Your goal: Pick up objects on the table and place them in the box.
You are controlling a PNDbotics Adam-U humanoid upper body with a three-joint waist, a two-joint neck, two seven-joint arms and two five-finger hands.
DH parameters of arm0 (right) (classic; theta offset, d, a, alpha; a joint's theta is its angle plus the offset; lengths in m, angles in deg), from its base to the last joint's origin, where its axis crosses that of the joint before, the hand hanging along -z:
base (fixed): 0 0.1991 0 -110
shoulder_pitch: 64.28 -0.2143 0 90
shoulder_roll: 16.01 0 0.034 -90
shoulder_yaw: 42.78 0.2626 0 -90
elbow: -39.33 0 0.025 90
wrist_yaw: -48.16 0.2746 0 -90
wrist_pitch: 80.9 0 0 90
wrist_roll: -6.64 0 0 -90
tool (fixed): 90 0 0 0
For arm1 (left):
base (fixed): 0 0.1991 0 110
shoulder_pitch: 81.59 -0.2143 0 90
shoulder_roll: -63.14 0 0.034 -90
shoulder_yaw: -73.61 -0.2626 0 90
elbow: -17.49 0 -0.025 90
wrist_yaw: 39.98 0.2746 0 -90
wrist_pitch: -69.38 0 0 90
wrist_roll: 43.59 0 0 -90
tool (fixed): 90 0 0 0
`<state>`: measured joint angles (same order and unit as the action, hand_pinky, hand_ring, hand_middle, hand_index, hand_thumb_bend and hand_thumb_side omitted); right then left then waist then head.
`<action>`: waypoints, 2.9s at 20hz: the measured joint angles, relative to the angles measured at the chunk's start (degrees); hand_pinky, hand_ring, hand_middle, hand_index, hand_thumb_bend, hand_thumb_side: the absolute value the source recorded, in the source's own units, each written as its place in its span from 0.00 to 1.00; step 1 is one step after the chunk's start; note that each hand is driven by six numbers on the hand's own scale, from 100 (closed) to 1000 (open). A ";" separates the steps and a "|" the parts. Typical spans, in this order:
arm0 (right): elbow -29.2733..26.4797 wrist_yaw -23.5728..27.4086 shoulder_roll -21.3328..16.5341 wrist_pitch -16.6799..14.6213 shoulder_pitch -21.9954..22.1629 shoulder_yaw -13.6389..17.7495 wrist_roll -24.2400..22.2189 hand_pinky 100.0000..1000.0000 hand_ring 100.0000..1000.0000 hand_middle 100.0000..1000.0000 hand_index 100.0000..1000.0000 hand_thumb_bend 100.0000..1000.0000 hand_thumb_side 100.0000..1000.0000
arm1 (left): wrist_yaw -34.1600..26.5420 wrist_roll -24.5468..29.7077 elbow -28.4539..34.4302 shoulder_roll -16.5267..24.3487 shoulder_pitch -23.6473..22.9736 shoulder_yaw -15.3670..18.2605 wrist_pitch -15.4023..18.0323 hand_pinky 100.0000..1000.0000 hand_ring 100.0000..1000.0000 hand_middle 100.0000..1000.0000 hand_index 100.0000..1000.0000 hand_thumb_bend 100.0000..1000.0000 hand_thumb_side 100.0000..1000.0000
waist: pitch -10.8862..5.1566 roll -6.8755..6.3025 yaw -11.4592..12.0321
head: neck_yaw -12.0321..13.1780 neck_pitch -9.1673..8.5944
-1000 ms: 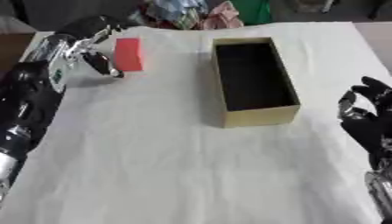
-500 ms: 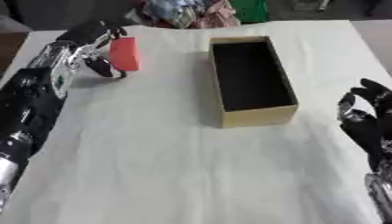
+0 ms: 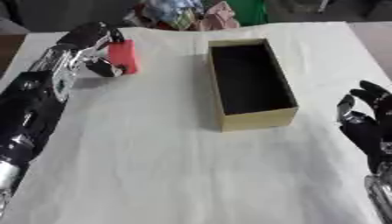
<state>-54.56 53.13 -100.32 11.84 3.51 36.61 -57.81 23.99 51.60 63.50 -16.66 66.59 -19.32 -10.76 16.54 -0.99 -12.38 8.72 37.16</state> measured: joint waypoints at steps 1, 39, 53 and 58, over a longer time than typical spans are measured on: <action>0.00 0.00 0.00 0.00 0.00 0.00 0.00 0.62 0.92 0.65 0.80 0.00 0.00 | 0.01 -0.66 0.03 0.00 -0.07 0.00 -0.13 0.69 0.59 0.37 0.63 0.29 0.06 | -0.01 0.02 0.07 | -0.01 0.00; 0.36 -0.14 2.48 -0.20 -1.01 -2.16 -2.50 0.62 0.92 0.65 0.80 0.00 0.00 | -8.66 5.26 17.53 -15.82 2.14 -16.01 12.20 0.72 0.63 0.46 0.70 0.33 0.06 | -2.25 0.09 -1.45 | 0.22 -0.56; 0.66 -0.12 2.48 -0.19 -0.98 -2.14 -2.68 0.62 0.92 0.65 0.80 0.00 0.00 | -11.02 10.56 19.42 -15.96 1.15 -16.68 13.14 0.75 0.68 0.63 0.83 0.55 0.05 | -2.11 0.34 -0.92 | -0.32 -1.00; 0.67 -0.12 2.46 -0.20 -0.89 -2.10 -2.55 0.62 0.92 0.65 0.80 0.00 0.00 | -18.14 8.59 26.66 -12.94 0.55 -15.41 9.98 0.75 0.64 0.57 0.80 0.46 0.00 | -2.12 0.35 -0.18 | -0.84 -1.02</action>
<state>-53.89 53.01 -97.86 11.64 2.62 34.50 -60.35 5.85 60.19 90.16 -29.60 67.14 -34.73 -0.79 14.41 -0.64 -12.56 7.88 36.14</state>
